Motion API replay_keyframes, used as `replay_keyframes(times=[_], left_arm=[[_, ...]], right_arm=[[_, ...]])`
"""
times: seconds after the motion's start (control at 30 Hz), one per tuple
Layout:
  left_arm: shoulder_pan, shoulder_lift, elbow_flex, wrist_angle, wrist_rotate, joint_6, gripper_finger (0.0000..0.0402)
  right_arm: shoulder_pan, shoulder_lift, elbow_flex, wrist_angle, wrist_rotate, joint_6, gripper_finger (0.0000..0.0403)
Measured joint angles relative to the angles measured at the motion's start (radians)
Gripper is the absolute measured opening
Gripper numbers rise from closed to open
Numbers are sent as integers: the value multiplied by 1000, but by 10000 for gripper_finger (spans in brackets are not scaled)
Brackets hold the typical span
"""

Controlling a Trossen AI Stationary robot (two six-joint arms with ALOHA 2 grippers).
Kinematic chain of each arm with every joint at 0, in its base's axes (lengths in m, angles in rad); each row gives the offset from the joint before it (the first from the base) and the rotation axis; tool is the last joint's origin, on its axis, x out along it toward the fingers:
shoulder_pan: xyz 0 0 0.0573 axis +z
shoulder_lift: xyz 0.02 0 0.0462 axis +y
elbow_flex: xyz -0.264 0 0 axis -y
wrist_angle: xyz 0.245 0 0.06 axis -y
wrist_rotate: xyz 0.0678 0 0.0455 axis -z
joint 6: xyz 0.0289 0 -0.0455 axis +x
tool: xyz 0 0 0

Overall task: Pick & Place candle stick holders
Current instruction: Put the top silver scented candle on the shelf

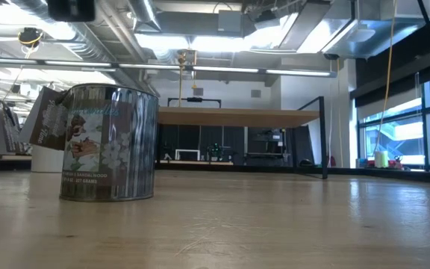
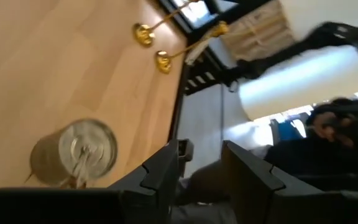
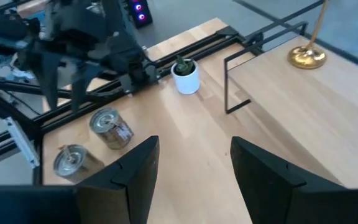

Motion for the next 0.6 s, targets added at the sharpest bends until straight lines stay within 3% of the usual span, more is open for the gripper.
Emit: replay_keyframes(times=[0.1,0.2,0.33,0.6], left_arm=[[-105,12,0,-47,-130,-87,107],[-183,27,0,-104,-186,-168,101],[-238,58,39,-284,-189,-215,98],[-274,163,254,-775,-157,-186,98]], right_arm=[[7,0,0,-4,23,-14,204],[8,0,0,-4,15,-11,204],[14,0,0,-7,17,-15,204],[14,0,0,-9,10,-1,204]])
